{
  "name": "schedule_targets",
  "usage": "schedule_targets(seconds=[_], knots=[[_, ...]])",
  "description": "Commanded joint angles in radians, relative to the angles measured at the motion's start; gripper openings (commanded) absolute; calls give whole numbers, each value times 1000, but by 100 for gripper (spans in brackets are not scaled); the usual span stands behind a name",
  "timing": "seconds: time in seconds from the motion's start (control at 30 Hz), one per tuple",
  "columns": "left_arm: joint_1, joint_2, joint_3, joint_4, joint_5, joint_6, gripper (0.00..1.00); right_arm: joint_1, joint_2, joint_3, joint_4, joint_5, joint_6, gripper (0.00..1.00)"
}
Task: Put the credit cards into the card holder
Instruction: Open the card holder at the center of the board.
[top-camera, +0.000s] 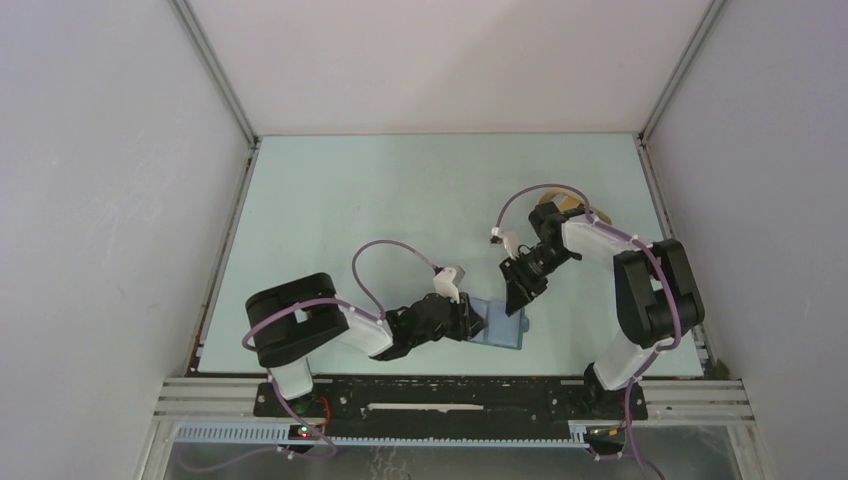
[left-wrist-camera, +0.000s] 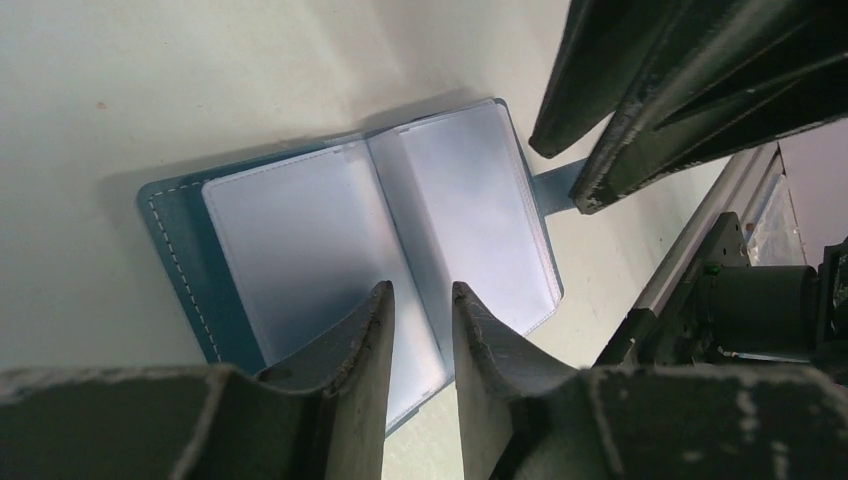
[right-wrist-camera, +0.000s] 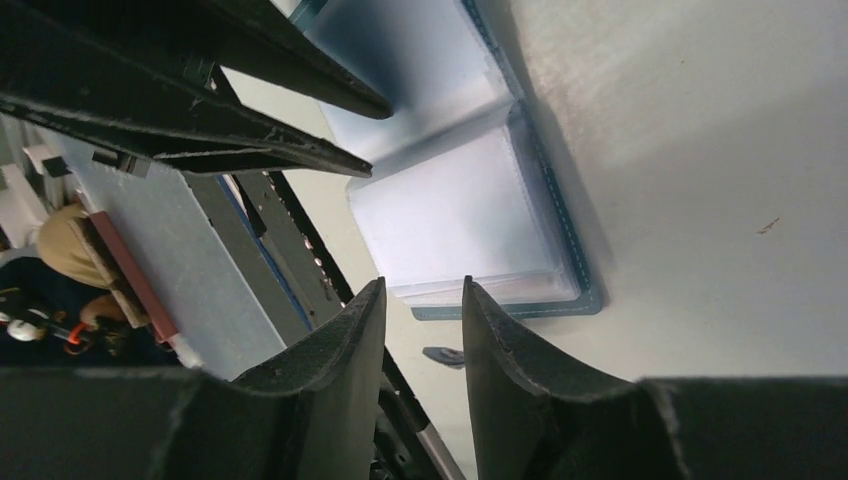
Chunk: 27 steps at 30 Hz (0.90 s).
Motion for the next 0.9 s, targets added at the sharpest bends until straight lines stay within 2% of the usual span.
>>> schedule_targets(seconds=[0.0,0.2,0.87], knots=[[-4,11,-29,62,1,-13,33,-18,62,39,-22,-25,72,43],[-4,11,-36,71,-2,-13,33,-41,127,51,-31,-11,81,43],[-8,22,-30,75,2,-11,33,-46,181,69,-59,7,70,48]])
